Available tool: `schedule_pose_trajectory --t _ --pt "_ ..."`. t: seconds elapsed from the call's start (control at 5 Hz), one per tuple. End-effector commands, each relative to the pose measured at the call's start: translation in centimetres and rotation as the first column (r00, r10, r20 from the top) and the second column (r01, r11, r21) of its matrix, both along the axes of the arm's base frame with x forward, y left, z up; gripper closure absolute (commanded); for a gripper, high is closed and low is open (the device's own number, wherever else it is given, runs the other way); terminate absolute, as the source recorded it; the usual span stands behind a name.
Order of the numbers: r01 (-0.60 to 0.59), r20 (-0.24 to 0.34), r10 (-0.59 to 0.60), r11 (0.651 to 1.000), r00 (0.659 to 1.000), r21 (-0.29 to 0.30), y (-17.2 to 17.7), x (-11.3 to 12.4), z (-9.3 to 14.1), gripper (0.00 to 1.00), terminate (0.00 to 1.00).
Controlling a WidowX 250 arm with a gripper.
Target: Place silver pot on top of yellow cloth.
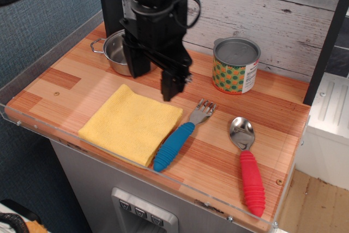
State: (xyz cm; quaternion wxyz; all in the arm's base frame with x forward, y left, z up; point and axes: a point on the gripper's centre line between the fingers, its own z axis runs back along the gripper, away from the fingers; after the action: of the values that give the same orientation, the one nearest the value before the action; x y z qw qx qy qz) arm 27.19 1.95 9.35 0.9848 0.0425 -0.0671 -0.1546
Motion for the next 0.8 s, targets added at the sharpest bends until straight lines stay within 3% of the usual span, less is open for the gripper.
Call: schedule_pose_trajectory --t 0.0,0.6 --pt "0.168 0.072 -0.171 0.985 0.983 0.039 3.6 4.6 0.6 0.0 0.0" --pt "0.333 0.107 -0.338 0.941 0.935 0.065 6.4 9.1 -2.5 0.0 0.0"
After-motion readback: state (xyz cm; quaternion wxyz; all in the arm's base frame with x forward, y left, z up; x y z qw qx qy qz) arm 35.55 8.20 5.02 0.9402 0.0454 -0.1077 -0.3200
